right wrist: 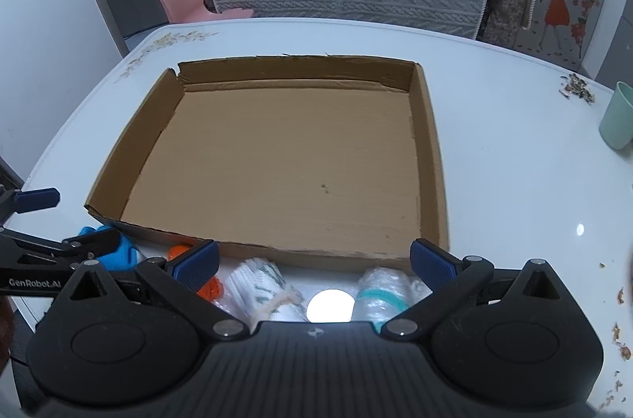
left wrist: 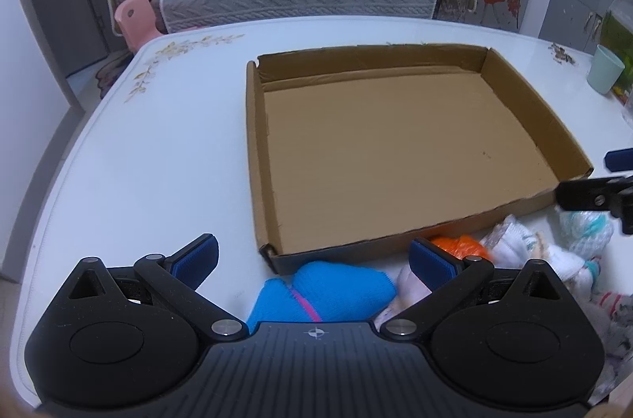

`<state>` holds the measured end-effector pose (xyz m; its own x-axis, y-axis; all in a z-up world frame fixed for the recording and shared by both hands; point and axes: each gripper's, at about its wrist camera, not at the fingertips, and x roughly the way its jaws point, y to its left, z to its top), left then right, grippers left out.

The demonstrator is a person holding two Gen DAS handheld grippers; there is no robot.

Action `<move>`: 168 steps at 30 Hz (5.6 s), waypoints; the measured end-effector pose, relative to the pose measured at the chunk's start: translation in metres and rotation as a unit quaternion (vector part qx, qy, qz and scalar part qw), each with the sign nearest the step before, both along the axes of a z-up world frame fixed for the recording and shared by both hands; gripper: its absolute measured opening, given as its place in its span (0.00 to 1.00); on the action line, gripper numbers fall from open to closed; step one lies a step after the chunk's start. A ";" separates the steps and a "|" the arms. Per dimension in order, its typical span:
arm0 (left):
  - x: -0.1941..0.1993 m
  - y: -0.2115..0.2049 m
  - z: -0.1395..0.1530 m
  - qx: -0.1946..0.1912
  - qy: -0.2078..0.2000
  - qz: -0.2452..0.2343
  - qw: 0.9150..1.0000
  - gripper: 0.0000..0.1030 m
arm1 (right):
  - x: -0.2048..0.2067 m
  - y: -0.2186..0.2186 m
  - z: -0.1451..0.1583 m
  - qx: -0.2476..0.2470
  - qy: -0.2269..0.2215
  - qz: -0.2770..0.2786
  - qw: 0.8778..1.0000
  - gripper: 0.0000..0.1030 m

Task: Organize objects
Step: 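Move both grippers toward the pile of bundles beside the cardboard tray, then grasp the blue sock bundle with left gripper while right grasps bubble-wrapped bundle, then carry both bundles over the tray and open both grippers to drop them, then move both grippers back to the pile of bundles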

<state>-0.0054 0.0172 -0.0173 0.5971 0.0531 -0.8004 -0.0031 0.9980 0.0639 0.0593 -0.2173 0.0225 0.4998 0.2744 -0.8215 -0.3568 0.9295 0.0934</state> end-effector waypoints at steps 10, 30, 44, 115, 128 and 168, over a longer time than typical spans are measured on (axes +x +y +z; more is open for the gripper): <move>-0.007 0.041 -0.017 -0.013 0.031 -0.029 0.999 1.00 | 0.010 -0.054 -0.019 0.005 0.032 -0.068 0.997 1.00; 0.015 0.054 -0.045 -0.155 0.077 -0.061 0.983 0.88 | 0.028 -0.051 -0.067 0.020 0.104 -0.079 0.991 1.00; 0.009 0.055 -0.038 -0.172 0.062 -0.073 0.980 0.71 | 0.026 -0.068 -0.055 0.054 0.070 -0.100 0.991 0.35; 0.173 0.018 -0.025 -0.072 -0.056 0.070 0.993 0.83 | 0.209 0.111 -0.051 0.099 0.101 -0.043 0.989 0.46; 0.166 0.022 -0.008 -0.071 -0.052 0.062 0.994 0.92 | 0.203 0.111 -0.038 0.087 0.074 -0.030 0.993 0.65; 0.041 0.026 0.041 0.029 -0.040 -0.130 0.990 1.00 | 0.095 0.074 0.025 0.002 -0.023 0.133 0.991 0.86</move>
